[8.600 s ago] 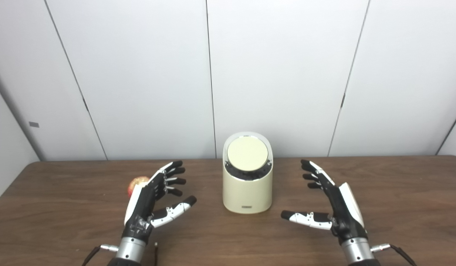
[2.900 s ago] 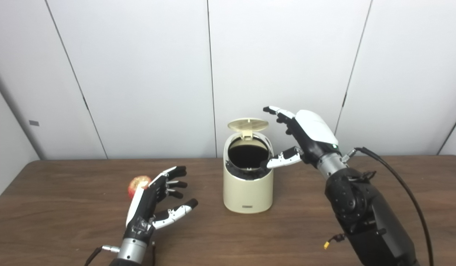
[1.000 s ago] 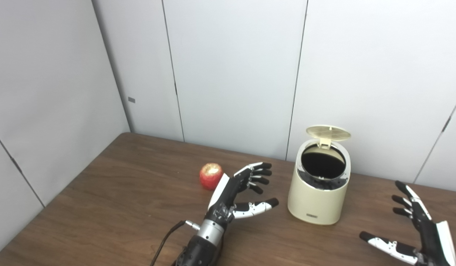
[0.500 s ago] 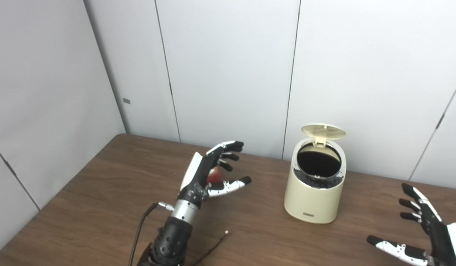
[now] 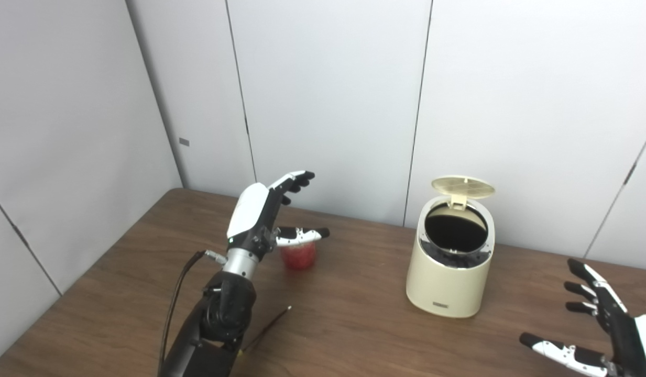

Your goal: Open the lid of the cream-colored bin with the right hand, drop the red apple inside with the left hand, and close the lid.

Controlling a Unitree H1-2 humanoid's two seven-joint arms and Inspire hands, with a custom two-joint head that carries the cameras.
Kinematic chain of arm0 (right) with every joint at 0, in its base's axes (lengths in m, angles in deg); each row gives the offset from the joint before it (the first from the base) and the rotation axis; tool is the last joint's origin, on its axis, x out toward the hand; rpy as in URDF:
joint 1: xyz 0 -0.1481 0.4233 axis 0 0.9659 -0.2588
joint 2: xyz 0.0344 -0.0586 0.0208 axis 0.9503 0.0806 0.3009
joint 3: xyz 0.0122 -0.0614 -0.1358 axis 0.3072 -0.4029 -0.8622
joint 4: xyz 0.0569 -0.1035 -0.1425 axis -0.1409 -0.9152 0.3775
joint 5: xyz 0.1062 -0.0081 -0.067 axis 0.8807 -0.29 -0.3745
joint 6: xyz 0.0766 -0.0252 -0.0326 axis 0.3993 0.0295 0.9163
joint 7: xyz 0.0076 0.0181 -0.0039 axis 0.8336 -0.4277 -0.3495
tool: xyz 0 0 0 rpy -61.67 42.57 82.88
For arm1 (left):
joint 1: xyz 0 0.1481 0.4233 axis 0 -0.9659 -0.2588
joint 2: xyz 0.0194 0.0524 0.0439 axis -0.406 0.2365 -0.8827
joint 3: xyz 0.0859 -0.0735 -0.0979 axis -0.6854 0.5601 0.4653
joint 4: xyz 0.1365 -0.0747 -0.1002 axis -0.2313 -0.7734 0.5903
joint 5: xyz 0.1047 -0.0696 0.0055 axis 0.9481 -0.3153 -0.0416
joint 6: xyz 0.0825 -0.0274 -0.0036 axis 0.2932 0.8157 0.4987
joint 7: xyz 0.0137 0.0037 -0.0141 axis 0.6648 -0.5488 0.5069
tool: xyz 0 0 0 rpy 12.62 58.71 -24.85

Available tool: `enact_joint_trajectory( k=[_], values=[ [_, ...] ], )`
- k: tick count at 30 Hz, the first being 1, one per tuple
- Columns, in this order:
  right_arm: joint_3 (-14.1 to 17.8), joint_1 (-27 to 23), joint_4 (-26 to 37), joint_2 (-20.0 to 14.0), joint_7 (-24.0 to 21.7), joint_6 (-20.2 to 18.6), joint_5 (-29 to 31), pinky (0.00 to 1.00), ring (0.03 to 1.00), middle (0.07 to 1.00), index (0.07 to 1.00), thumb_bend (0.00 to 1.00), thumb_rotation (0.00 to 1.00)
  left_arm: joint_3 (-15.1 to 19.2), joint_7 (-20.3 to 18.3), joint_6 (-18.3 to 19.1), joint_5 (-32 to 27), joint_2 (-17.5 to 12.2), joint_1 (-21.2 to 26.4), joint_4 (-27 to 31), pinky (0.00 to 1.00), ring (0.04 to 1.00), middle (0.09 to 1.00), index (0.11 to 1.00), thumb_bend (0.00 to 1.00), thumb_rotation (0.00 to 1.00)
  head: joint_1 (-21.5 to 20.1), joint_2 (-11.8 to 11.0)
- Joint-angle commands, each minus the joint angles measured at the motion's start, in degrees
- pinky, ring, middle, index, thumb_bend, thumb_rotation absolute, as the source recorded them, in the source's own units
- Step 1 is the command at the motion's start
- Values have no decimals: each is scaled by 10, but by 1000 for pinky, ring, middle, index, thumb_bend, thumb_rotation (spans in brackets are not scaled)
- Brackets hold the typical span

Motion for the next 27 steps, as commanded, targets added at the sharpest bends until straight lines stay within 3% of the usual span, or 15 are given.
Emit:
enact_joint_trajectory(
  k=[1, 5, 11, 21, 27],
  values=[
    [-2, -12, 27, -1, 1, 7, -6, 664, 792, 869, 841, 786, 0, 0, 7, 18, 17, -17, 29, 8, 681, 819, 835, 881, 861, 257, 0, 1],
    [-3, -10, 36, 3, -2, -1, -3, 684, 810, 873, 845, 776, 0, -16, -18, 65, 31, -29, 31, 1, 754, 920, 900, 945, 905, 375, 0, 2],
    [-6, -10, 45, 3, 2, -9, -18, 677, 810, 865, 842, 772, 0, -33, -34, 111, 39, -32, 27, -10, 797, 944, 919, 962, 959, 445, -3, 3],
    [-6, -9, 54, 4, 0, -8, -18, 643, 796, 859, 834, 777, 0, -60, -17, 114, 45, -32, 24, -66, 858, 945, 912, 949, 946, 502, -1, 4],
    [-5, -7, 68, 4, -10, -22, -15, 658, 804, 865, 838, 766, 0, -62, -5, 123, 39, -22, 20, -85, 824, 941, 923, 937, 948, 493, -2, 6]
  ],
)
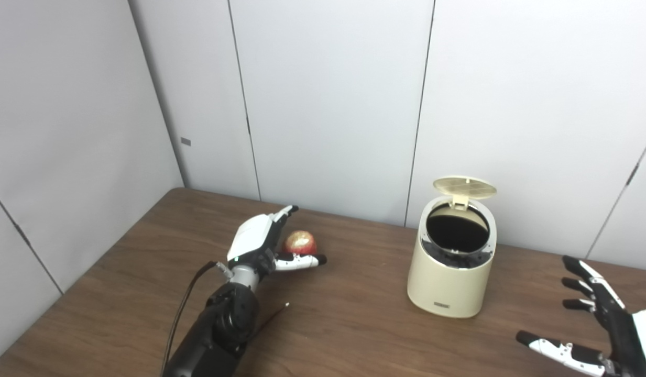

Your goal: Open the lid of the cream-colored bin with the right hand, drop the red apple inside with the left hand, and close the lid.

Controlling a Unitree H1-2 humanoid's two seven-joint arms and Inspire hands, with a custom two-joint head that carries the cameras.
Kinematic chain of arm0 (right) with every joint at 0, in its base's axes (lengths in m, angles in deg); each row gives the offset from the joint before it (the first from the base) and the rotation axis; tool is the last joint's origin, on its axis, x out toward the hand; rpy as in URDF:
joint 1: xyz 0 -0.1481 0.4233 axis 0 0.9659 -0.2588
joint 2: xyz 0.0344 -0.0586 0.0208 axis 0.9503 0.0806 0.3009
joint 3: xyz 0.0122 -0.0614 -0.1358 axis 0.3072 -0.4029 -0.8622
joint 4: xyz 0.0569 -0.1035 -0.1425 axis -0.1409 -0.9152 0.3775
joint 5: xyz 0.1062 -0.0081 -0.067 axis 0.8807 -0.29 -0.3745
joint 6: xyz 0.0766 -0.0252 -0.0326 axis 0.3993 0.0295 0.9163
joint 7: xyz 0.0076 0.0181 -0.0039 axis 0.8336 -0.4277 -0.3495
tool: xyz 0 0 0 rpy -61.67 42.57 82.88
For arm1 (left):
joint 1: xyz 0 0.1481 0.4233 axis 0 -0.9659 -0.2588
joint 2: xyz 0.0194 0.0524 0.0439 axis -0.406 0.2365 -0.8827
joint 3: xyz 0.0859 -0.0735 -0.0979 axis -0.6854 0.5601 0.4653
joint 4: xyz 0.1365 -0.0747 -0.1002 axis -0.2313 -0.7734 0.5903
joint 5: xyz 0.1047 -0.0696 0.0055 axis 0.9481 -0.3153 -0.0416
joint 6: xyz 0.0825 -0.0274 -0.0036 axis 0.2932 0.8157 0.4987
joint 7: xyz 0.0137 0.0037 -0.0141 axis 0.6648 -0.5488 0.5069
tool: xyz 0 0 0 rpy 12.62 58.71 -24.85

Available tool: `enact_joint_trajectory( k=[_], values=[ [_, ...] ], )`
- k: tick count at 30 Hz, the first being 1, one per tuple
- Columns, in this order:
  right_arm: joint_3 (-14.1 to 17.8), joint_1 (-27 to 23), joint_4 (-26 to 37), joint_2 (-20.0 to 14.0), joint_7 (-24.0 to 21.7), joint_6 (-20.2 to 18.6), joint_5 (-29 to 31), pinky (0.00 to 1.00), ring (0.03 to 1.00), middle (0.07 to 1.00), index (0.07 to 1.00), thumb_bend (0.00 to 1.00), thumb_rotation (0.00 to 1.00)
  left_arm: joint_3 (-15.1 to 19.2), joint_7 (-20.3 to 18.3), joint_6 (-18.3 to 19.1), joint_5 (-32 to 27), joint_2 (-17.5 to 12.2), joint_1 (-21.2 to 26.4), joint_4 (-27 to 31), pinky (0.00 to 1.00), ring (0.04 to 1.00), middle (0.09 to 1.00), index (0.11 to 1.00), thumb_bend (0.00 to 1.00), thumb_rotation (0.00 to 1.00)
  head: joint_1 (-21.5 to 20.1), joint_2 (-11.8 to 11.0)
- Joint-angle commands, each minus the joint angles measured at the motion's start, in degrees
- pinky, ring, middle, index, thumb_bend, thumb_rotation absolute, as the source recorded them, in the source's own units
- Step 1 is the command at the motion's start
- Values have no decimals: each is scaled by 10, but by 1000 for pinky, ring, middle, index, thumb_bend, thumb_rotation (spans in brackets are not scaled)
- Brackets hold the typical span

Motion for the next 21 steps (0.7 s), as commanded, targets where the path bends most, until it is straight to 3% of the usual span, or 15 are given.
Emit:
enact_joint_trajectory(
  k=[1, 11, 21],
  values=[
    [2, -12, 27, 0, 0, 4, -1, 659, 804, 865, 838, 767, 0, 3, 22, 1, 4, -6, 17, 4, 821, 940, 922, 937, 950, 494, 0, 0],
    [-1, -9, 29, -1, 2, 8, -5, 628, 783, 855, 827, 785, 0, -9, 57, -13, -1, -4, 16, -47, 824, 929, 911, 929, 913, 476, -1, 5],
    [-4, -8, 36, 2, 0, -2, -8, 640, 787, 857, 823, 778, 0, -15, 62, -5, -5, -3, 20, -69, 808, 906, 886, 906, 893, 478, -6, 9]
  ],
)
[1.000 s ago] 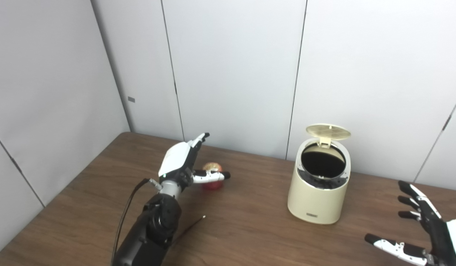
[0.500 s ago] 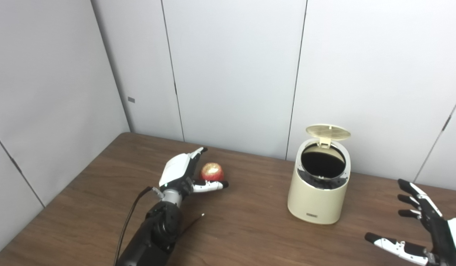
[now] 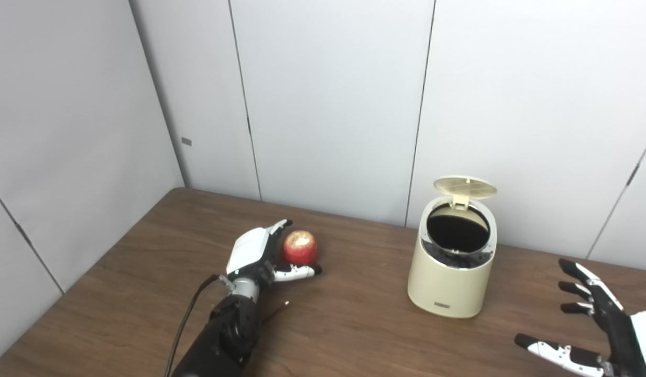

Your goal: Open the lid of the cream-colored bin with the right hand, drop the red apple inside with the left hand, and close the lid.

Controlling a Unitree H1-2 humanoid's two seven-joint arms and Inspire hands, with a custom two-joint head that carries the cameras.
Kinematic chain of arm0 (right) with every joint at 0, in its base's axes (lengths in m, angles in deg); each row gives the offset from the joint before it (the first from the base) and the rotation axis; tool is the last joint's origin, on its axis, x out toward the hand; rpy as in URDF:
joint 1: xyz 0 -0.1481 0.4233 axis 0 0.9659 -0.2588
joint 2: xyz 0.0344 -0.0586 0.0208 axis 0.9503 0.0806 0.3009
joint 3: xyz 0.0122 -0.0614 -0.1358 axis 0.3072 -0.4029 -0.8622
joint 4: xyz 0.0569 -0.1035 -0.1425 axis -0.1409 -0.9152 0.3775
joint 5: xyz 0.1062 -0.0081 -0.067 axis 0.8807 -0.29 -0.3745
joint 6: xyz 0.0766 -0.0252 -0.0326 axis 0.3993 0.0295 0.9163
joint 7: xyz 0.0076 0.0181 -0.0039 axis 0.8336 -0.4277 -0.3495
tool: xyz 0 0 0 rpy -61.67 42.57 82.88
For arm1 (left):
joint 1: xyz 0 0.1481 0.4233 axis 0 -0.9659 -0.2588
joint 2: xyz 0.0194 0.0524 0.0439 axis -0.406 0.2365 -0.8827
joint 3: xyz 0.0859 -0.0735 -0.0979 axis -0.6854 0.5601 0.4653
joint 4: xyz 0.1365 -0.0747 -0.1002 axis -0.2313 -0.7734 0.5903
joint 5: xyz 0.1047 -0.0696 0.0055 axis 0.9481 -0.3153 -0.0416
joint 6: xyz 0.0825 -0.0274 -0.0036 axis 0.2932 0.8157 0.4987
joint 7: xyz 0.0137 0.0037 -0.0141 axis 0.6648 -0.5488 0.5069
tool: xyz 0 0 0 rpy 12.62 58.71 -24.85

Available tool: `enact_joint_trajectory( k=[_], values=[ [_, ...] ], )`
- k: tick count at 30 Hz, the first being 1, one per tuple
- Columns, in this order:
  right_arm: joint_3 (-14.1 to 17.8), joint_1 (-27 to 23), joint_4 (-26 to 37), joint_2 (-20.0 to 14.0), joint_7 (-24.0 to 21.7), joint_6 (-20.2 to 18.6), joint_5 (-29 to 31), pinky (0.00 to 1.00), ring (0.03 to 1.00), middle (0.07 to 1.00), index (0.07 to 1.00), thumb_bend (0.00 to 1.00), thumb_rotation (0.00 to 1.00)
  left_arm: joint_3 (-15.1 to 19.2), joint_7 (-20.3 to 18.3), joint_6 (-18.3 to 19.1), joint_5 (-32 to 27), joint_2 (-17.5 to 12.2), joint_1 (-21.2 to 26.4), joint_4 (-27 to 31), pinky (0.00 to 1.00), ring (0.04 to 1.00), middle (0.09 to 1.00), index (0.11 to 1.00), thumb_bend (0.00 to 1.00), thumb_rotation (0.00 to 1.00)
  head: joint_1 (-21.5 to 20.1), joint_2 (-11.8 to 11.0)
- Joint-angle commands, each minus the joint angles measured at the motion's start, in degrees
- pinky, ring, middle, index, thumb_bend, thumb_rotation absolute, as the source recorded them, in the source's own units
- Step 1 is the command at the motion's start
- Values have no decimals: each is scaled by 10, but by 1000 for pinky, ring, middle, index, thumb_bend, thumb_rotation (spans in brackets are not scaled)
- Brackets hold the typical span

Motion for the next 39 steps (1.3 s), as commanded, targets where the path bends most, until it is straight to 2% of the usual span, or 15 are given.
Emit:
enact_joint_trajectory(
  k=[1, 9, 14, 17, 20, 21, 23, 28, 33, 36, 39],
  values=[
    [1, -14, 25, 2, 2, 7, 0, 642, 788, 856, 822, 778, 0, -1, 3, 6, -2, -9, 17, -2, 802, 902, 883, 901, 890, 478, 1, 1],
    [1, -13, 30, 4, -2, 5, 0, 627, 782, 856, 823, 766, 0, -6, 8, -9, -14, -6, 18, -23, 795, 863, 839, 861, 869, 455, -1, 4],
    [2, -13, 31, 4, -3, 4, 1, 650, 792, 861, 822, 762, 0, -10, -7, -6, -24, -7, 16, -19, 804, 815, 767, 819, 817, 372, -2, 7],
    [3, -13, 29, 4, -2, 5, 1, 644, 791, 861, 822, 764, 0, -16, -24, -7, -32, -13, 15, -18, 780, 733, 670, 762, 751, 264, -2, 7],
    [3, -14, 28, 3, -2, 7, 0, 651, 792, 861, 824, 758, 0, -17, -32, -5, -42, -15, 16, -20, 746, 657, 589, 668, 713, 141, -2, 9],
    [3, -14, 26, 2, -2, 10, 1, 649, 791, 861, 822, 757, 0, -17, -33, -5, -44, -14, 16, -20, 724, 628, 562, 566, 597, 94, -2, 9],
    [3, -14, 23, 2, -1, 14, 3, 651, 792, 862, 821, 754, 0, -20, -31, -4, -44, -14, 15, -21, 718, 621, 502, 522, 541, 24, -2, 9],
    [4, -14, 23, 3, 0, 11, 1, 647, 790, 862, 824, 745, 0, -30, -25, -3, -35, -16, 12, -22, 700, 615, 519, 466, 519, 0, -2, 10],
    [3, -13, 21, 2, 0, 13, 2, 653, 793, 865, 825, 733, 0, -34, -17, -4, -31, -16, 11, -21, 678, 615, 525, 460, 518, 0, -5, 11],
    [1, -12, 18, 3, 3, 15, -4, 644, 788, 861, 825, 733, 1, -32, -5, -16, -32, -14, 9, -20, 689, 621, 521, 462, 519, 0, -18, 7],
    [-2, -13, 12, 5, 8, 20, -10, 649, 789, 859, 824, 736, 13, -28, 16, -42, -35, -12, 4, -16, 745, 636, 509, 469, 520, 0, -32, 5]
  ],
)
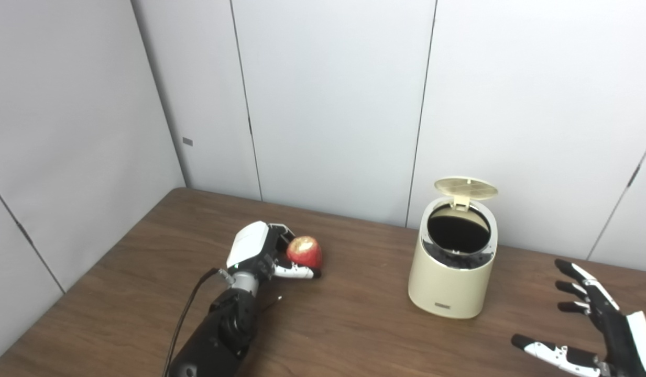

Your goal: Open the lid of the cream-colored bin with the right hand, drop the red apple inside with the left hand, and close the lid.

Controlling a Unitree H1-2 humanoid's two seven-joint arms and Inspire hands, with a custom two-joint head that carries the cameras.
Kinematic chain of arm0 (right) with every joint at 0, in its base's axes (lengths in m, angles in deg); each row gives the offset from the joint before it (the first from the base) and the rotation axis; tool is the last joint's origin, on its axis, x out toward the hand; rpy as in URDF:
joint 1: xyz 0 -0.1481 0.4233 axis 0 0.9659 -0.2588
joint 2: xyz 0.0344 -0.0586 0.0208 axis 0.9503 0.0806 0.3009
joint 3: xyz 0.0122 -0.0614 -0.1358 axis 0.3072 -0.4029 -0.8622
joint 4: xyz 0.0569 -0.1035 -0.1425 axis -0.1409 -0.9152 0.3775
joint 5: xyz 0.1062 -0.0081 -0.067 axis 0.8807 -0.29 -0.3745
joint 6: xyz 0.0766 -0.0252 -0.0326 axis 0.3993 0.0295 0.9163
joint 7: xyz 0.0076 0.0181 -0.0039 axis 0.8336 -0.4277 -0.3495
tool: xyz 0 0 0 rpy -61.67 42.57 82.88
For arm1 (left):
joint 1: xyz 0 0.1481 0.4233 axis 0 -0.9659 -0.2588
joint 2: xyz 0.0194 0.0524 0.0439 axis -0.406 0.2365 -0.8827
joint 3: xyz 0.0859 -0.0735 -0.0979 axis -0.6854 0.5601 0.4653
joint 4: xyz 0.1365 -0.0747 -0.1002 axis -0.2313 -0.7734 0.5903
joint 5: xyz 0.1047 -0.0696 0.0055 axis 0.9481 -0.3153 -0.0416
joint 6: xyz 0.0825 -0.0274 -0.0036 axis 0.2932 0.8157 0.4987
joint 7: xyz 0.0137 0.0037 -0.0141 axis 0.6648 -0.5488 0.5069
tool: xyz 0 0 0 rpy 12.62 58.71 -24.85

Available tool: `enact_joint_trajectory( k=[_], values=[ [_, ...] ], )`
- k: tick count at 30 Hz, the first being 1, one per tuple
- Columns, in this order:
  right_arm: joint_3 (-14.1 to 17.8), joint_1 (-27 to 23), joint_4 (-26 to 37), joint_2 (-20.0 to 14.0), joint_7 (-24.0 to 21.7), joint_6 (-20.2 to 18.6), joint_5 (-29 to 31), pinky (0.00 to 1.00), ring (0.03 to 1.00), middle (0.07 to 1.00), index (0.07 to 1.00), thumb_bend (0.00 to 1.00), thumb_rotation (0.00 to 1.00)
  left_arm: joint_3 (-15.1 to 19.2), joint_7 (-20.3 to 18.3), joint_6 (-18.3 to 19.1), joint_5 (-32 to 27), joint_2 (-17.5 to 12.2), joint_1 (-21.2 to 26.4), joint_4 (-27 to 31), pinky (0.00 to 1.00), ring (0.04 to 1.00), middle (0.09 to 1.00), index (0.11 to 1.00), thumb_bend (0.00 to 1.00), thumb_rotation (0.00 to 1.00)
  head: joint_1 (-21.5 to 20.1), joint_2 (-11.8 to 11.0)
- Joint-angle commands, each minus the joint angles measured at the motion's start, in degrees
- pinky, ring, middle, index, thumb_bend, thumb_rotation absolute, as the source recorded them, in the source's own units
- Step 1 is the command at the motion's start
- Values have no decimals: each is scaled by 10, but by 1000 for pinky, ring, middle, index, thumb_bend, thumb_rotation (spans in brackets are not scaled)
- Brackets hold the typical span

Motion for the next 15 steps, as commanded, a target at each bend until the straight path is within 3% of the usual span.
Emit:
enact_joint_trajectory(
  k=[1, 6, 9, 15],
  values=[
    [-1, -15, 7, 1, 14, 28, -5, 646, 788, 859, 822, 738, 11, -5, 8, -26, -7, 5, -6, 7, 748, 636, 507, 471, 521, 0, -7, -1],
    [-4, -18, -30, -2, 32, 72, -6, 613, 780, 857, 818, 758, 5, -2, 3, -32, -16, 9, -16, 61, 709, 621, 496, 481, 521, 0, -33, -7],
    [-4, -21, -57, -4, 43, 99, -8, 644, 787, 859, 822, 772, 54, -4, -6, -34, -16, 11, -19, 105, 712, 621, 495, 483, 522, 0, -44, -5],
    [-4, -22, -75, 0, 52, 106, -13, 719, 819, 874, 827, 777, 100, -9, -16, -19, 14, 28, -9, 188, 753, 636, 498, 479, 523, 0, -59, -7]
  ],
)
